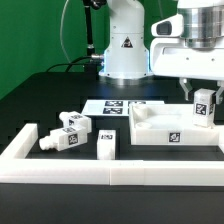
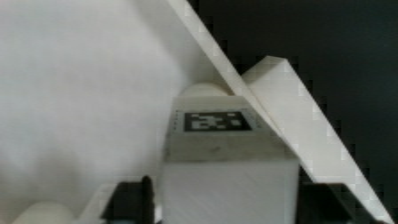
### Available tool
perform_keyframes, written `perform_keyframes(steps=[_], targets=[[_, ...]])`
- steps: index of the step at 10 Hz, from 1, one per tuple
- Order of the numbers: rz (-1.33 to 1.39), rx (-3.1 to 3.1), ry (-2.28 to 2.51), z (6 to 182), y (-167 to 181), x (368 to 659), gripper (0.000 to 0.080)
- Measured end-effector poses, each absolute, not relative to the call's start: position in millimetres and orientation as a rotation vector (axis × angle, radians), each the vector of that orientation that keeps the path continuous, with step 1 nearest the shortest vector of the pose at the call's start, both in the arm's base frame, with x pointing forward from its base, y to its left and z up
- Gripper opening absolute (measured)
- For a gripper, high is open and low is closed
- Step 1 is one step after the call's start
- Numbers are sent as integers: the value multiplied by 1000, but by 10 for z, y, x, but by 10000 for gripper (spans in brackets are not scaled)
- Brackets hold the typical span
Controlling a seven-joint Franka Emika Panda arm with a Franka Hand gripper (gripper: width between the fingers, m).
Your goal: Assemble one leg
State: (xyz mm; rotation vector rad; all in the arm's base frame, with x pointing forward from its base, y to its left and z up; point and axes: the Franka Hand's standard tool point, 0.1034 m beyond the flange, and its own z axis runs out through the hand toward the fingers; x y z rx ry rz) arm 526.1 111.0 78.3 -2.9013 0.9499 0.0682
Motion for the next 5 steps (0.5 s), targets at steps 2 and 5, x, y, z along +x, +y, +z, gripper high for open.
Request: perform_keyframes(steps=[2,5], targets=[[46,-2978,779,789,1188,5247,612],[38,-3038,460,784,1186,5245,642]])
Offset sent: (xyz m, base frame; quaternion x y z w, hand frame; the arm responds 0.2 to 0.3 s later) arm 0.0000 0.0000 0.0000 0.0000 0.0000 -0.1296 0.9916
